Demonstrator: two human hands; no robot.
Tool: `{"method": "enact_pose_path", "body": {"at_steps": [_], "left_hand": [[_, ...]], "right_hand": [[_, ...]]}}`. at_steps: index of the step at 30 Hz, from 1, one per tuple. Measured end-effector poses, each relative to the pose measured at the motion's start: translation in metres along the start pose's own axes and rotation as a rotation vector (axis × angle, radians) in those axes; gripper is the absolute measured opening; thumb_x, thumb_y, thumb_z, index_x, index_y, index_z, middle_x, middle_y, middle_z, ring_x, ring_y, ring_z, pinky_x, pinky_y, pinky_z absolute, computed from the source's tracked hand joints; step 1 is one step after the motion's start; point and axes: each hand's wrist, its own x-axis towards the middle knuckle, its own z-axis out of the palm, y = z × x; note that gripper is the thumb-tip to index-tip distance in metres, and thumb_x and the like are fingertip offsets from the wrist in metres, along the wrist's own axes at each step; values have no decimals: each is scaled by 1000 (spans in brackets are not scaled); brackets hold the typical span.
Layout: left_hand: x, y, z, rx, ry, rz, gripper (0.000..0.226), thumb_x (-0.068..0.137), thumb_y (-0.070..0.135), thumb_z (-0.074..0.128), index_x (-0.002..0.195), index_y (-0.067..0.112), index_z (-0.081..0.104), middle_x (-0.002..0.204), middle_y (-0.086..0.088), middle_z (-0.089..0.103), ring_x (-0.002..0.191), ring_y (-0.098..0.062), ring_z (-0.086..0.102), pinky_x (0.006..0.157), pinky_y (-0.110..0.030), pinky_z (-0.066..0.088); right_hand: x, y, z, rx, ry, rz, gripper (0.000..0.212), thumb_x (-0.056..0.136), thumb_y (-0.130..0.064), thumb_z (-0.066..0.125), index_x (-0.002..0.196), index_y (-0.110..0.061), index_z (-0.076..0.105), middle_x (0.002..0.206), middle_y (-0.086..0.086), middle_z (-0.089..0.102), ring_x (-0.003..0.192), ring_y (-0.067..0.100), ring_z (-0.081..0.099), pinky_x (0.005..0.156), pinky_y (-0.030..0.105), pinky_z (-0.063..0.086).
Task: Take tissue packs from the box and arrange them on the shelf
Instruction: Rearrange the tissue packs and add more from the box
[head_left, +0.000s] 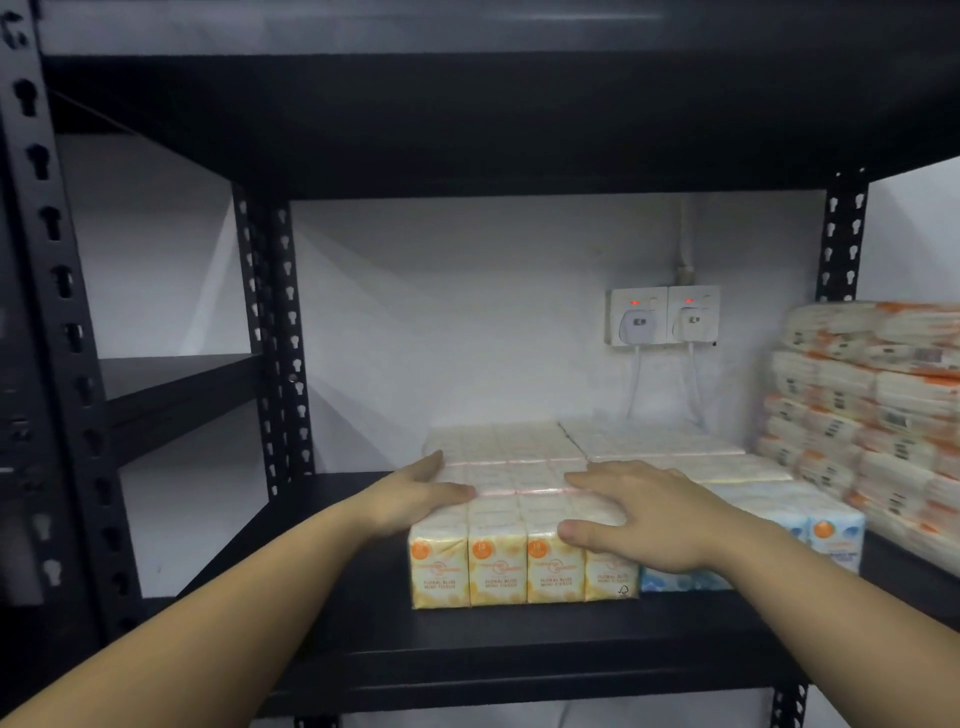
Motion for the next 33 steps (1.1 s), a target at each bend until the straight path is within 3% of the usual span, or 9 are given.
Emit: {"method": "enact_pose_path", "body": {"at_steps": [3,6,10,15,17,19,21,24,33], "left_hand": [[-1,5,0,-12,6,19,81,99,45,63,163,23,19,156,1,46,85,10,51,66,-5,42],[-1,10,-1,-54,-13,9,77,100,37,64,162,20,21,129,14,50,78,13,47,56,1,41],[8,1,-2,-97,-14,23,79,100,35,65,162,22,19,99,31,46,78,13,54,58,-1,44],[20,-16,-15,-72,-54,19,86,88,42,79,153,34,23,137,13,62,110,-6,69,93,-27,59],[23,-15,-20,-47,-10,7,98,89,42,78,160,25,13,155,3,50,120,-10,61,89,-19,53],[29,-16,-27,-54,-3,-1,106,91,44,75,164,17,4,158,2,46,128,-12,54,89,-15,47],[40,-23,-32,-34,-40,11,107,84,53,80,163,21,15,150,9,55,129,-11,58,106,-25,48],[49,-27,-34,-18,-80,19,77,86,44,80,145,30,32,130,20,60,113,1,62,91,-17,53],[55,-23,-27,-54,-67,39,59,92,32,76,138,33,39,119,17,65,96,4,68,70,-10,54]], "right_hand": [[9,-10,-3,23,-50,-18,100,74,-98,33,159,-46,27,169,-15,23,155,12,21,126,43,19],[16,-14,-2,18,-71,-28,110,65,-104,25,160,-48,24,170,-14,20,156,12,18,126,43,17],[20,-12,-1,5,-79,-23,121,54,-110,15,160,-49,22,171,-14,18,157,11,15,126,44,15],[21,-10,1,6,-96,-16,120,54,-109,17,159,-51,19,171,-16,14,157,10,12,127,41,13],[21,-11,3,9,-99,-5,116,57,-107,19,159,-52,18,171,-17,12,157,8,10,127,39,10],[20,-10,4,8,-95,1,113,59,-106,20,159,-53,16,171,-17,10,157,7,9,127,39,9],[20,-9,5,0,-86,-2,115,57,-108,18,159,-55,15,171,-18,9,157,7,9,127,38,9],[19,-8,7,-15,-80,-1,114,57,-108,15,158,-56,13,171,-20,7,156,6,9,127,37,8],[19,-10,9,-36,-59,2,116,55,-110,10,158,-57,12,171,-21,7,156,6,10,127,38,8]]}}
